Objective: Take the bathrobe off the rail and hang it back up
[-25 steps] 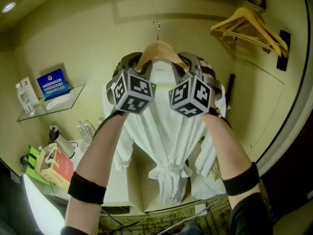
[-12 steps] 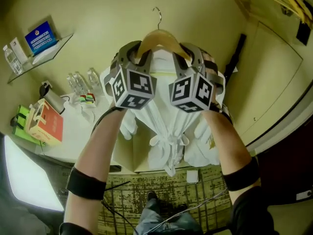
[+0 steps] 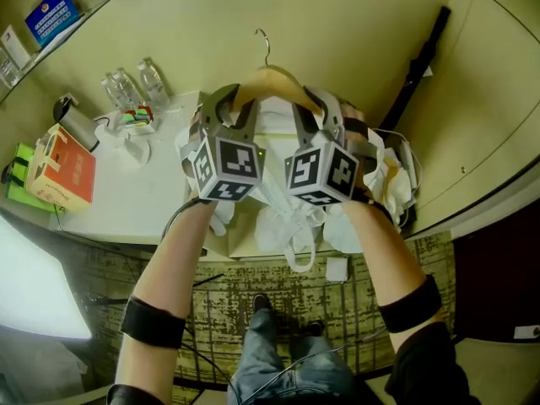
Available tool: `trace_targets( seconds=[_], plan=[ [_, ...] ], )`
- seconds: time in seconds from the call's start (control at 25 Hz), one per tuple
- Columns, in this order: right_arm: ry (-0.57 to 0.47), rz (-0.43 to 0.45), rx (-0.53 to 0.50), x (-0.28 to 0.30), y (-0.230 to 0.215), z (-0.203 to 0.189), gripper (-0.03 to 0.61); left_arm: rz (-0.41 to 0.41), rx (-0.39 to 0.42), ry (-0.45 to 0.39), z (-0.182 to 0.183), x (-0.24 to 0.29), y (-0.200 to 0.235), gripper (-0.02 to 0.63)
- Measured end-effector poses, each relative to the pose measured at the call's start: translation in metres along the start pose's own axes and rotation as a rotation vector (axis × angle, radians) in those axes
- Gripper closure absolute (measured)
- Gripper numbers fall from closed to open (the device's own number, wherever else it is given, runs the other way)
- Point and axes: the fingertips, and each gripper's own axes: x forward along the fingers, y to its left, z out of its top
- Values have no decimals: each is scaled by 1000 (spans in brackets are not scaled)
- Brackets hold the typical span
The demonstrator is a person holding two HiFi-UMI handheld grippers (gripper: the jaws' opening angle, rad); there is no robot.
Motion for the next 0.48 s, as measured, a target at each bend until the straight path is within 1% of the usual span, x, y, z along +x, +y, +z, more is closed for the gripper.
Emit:
trace_targets(
  seconds=[0.24,0.48],
  plan=[
    [31,69,40,2,86,-51,455,-30,-31,65,-80,-5,-59,485],
    [103,156,87,3,179,-116,456,-103,-63,157,-166,-5,-131,485]
  ],
)
